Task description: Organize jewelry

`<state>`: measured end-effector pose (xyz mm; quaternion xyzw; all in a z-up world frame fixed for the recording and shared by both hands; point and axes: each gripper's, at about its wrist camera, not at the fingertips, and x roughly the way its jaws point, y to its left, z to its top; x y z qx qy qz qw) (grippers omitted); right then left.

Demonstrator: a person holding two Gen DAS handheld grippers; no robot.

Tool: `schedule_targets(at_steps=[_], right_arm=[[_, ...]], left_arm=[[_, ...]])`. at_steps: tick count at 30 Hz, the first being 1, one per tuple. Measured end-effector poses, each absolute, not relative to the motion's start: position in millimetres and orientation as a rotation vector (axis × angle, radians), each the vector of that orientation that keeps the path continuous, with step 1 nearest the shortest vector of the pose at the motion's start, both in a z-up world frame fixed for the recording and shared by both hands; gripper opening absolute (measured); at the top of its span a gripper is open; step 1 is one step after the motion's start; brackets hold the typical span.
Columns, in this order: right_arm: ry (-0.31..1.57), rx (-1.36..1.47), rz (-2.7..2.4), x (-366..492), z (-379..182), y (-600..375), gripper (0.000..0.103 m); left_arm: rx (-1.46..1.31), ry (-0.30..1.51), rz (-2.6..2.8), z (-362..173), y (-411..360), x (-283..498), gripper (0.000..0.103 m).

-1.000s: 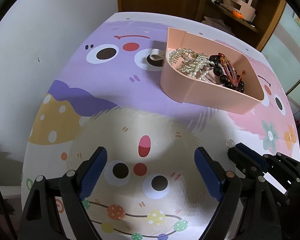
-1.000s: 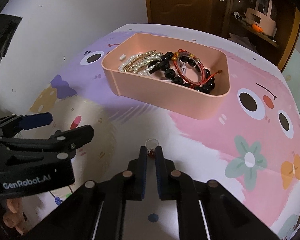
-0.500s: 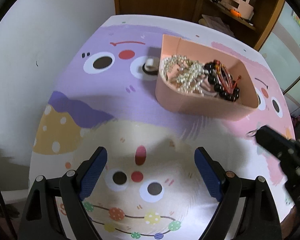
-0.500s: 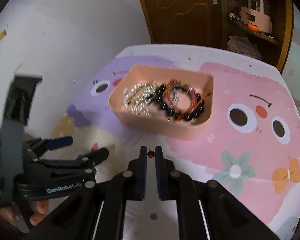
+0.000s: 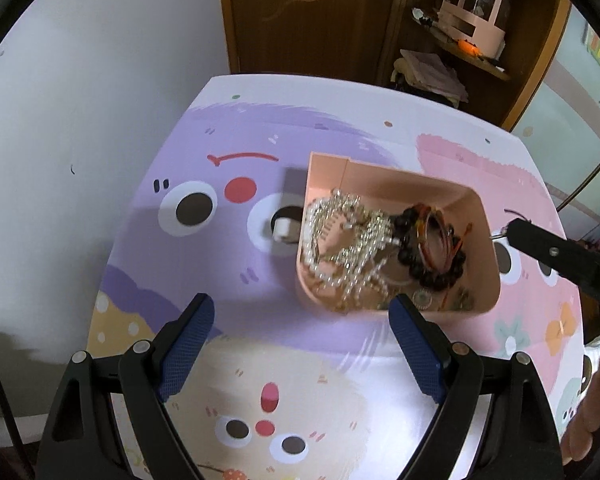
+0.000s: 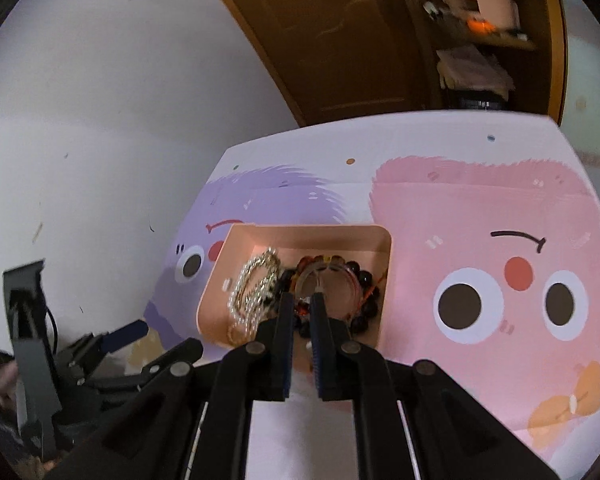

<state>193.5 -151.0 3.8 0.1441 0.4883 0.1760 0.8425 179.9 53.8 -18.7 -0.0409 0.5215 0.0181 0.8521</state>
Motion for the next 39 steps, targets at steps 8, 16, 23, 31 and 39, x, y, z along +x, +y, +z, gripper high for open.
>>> schedule_targets(at_steps=[8,16,23,31,39], right_arm=[[1.066,0.345,0.344,215.4,-12.1,-149.1,0.008],[1.096,0.356,0.334,220.0,-17.2,-149.9,0.009],[1.067,0.340,0.327,205.0,-5.3,-151.1,0.009],[1.043,0.309,0.299,163.9,8.5,-159.4,0.009],[1.025,0.273,0.245,121.1,16.9,-170.9,0.009]], left_arm=[[-0.088,1.108,0.036,-21.6,50.8,188.3,0.088],[-0.092,1.107,0.023,-21.3,50.0,183.3,0.088],[-0.082,1.096,0.009,-13.7,44.2,172.7,0.088],[-0.046,1.067,-0.014,3.3,29.4,148.0,0.088],[-0.048,1.077,-0.042,7.6,17.1,119.4,0.088]])
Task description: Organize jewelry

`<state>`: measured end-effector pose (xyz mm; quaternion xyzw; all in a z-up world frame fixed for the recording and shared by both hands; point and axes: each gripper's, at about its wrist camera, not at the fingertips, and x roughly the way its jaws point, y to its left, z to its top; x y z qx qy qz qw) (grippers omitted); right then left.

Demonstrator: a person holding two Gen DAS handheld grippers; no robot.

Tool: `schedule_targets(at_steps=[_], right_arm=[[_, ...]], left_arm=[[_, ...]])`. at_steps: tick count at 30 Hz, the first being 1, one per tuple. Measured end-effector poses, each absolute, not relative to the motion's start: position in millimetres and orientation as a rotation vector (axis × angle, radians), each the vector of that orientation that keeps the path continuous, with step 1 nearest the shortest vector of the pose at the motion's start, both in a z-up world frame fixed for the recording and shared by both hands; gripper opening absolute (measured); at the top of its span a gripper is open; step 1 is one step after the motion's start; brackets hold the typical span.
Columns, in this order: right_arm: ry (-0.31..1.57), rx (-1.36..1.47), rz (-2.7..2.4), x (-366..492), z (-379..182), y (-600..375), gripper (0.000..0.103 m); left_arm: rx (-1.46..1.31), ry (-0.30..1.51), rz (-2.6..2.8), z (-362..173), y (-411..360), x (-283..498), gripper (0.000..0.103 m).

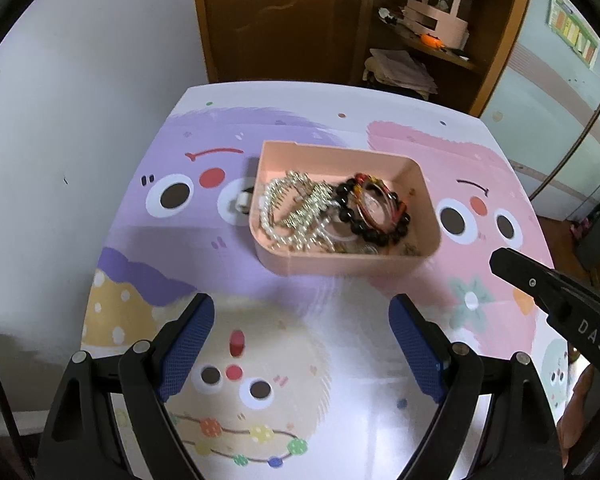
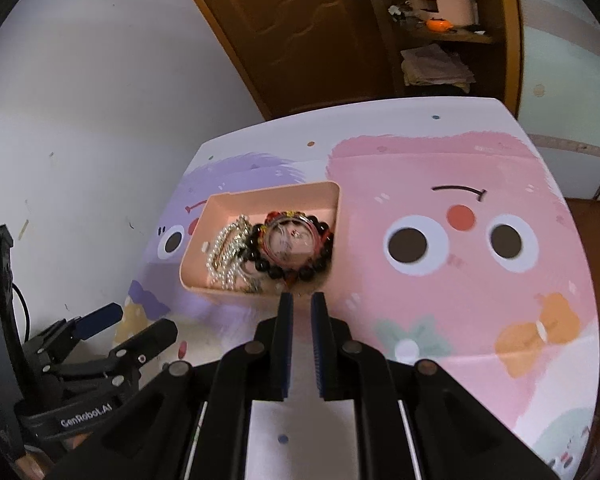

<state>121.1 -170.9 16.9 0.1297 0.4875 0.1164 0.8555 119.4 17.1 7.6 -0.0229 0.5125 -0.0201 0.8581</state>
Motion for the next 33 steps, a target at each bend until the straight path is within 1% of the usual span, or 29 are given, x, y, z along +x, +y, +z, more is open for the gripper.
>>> schedule_targets(at_steps=[4,5,7,13,15,19,21,27,33], right_arm=[[1.022,0.267,0.218,102.0,20.8,-175.1,0.011],[1.021,0.266,0.212,96.7,21.8,-176.0,0.016],[1.017,0.262,0.203,84.8,23.8,-176.5,0.022],[1.023,0.232,0.170,51.0,28.2,-173.8,0.025],[1.026,0.222,0.151,38.8,28.3,-173.4,0.029],[1.006,0.175,0.108,16.0,27.6,-171.3,0.033],[0.998,0.168,0.089,7.8,26.7,-171.7,0.038],[0.971,0.170,0.046,-7.1,26.1,-176.4,0.042],[0.961,0.184,0.020,-13.4,25.7,-182.9,0.042]], left_arm=[[-0.047,1.080,-0.057,9.6,10.8,104.4,0.088],[-0.046,1.079,-0.060,10.2,9.9,101.3,0.088],[-0.050,1.074,-0.061,12.5,8.1,92.7,0.088],[-0.067,1.079,-0.036,12.1,5.8,65.9,0.088],[-0.060,1.079,-0.030,11.2,3.9,54.8,0.088],[-0.032,1.073,-0.029,9.1,-2.9,35.8,0.088],[-0.019,1.075,-0.032,7.0,-8.3,27.3,0.088],[0.028,1.057,-0.038,5.1,-24.6,12.0,0.088],[0.042,1.042,-0.037,7.1,-31.7,9.9,0.088]])
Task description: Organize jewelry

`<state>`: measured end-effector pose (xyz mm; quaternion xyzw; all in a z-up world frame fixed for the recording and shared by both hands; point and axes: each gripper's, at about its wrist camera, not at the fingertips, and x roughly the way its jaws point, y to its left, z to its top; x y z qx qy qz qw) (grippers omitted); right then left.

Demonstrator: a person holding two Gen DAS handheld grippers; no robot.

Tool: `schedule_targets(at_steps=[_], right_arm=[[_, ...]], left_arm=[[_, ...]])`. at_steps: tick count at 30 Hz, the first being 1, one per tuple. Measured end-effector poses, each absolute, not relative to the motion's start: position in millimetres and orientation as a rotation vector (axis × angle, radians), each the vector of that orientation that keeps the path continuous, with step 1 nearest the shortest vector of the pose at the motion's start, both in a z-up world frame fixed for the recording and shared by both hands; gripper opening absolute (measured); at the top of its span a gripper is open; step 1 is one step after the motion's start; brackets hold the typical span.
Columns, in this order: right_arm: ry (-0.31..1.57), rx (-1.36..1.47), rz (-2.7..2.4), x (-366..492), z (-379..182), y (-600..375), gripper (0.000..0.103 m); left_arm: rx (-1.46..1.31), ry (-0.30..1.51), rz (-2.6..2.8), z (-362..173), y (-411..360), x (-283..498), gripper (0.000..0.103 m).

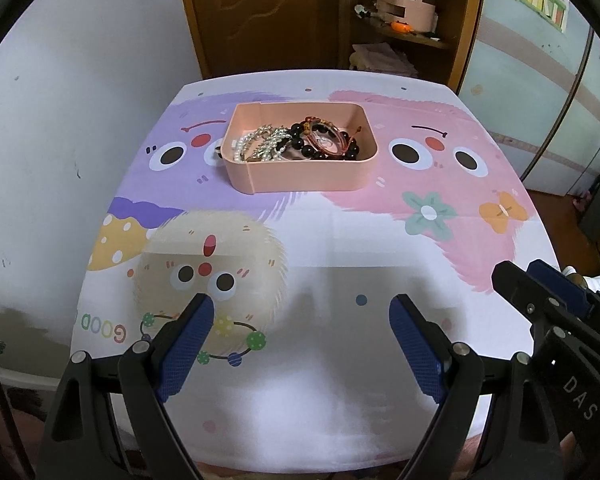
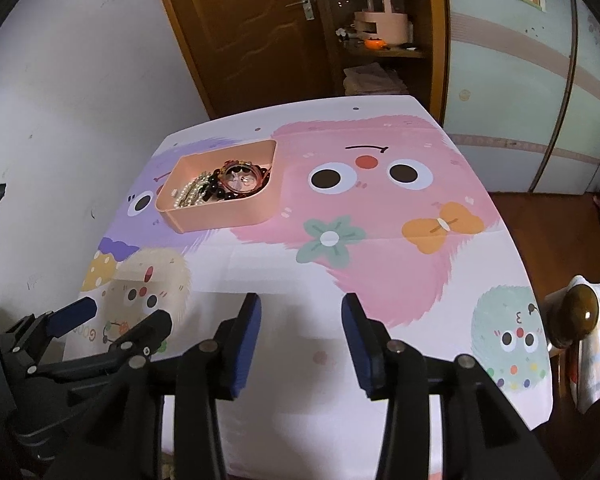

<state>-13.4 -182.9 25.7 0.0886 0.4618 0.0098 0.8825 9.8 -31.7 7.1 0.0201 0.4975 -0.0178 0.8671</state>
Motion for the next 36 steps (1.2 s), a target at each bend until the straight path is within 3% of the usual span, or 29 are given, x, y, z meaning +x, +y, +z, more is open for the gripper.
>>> schedule_targets(at_steps=[36], right_arm=[[0.978,0.194,0.026,-17.1,20.2,-180.7,0.042]], left_arm=[[0.033,1.046,-0.019,4.8,-28.0,9.5,0.088]])
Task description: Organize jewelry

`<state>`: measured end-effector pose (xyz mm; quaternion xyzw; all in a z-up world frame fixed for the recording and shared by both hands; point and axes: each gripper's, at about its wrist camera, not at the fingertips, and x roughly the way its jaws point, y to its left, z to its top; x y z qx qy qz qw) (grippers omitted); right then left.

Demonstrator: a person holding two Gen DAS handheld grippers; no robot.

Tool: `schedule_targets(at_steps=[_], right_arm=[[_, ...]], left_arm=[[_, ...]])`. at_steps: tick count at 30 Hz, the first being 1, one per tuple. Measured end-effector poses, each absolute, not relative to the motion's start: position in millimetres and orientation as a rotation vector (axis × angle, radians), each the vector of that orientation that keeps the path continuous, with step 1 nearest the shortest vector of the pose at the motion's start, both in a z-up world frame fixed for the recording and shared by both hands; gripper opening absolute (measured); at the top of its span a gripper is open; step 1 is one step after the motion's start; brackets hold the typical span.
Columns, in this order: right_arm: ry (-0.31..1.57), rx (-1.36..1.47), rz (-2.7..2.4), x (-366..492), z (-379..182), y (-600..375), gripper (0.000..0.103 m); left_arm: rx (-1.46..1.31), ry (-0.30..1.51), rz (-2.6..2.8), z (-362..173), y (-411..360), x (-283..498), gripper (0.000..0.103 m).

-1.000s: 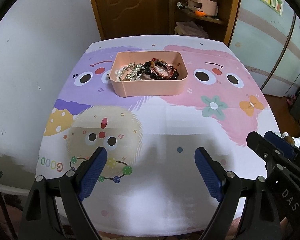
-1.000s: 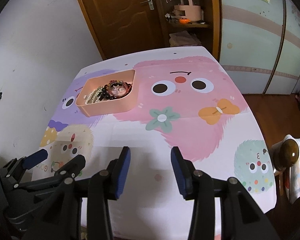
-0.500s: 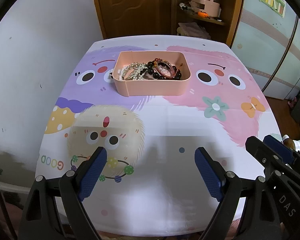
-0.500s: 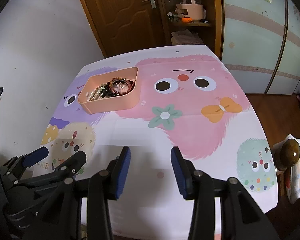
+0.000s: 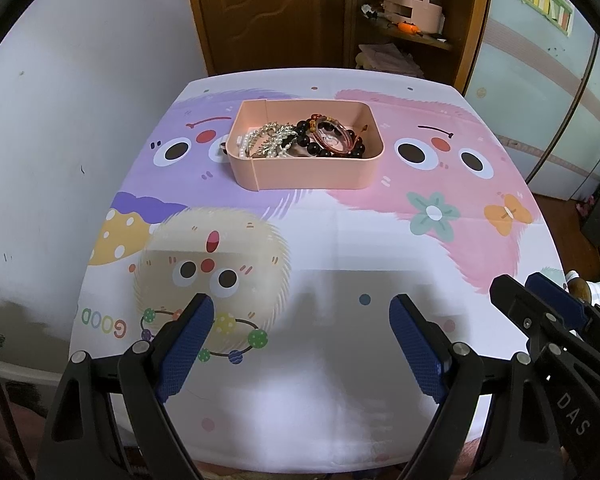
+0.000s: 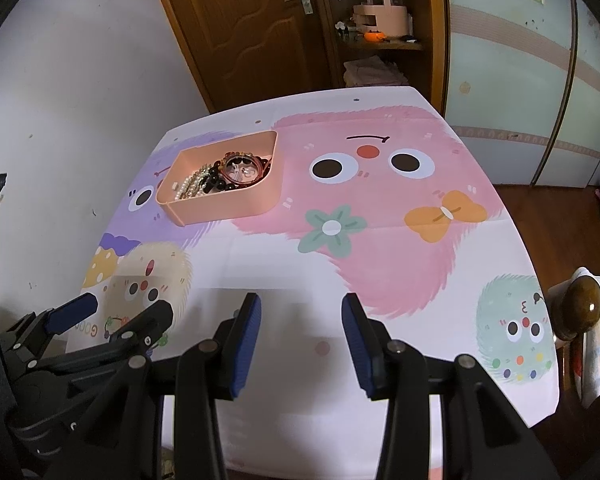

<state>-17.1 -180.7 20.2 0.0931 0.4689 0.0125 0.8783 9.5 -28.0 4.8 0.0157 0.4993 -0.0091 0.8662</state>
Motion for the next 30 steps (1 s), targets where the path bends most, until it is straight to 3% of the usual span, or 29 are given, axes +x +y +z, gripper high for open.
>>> schedule_targets(at_steps=[30], right_arm=[[0.984,0.198,0.028,-17.5,17.1,-180.5,0.042]], left_arm=[[0.025,1.057,-0.019,-2.3,-28.7,8.8,0.088]])
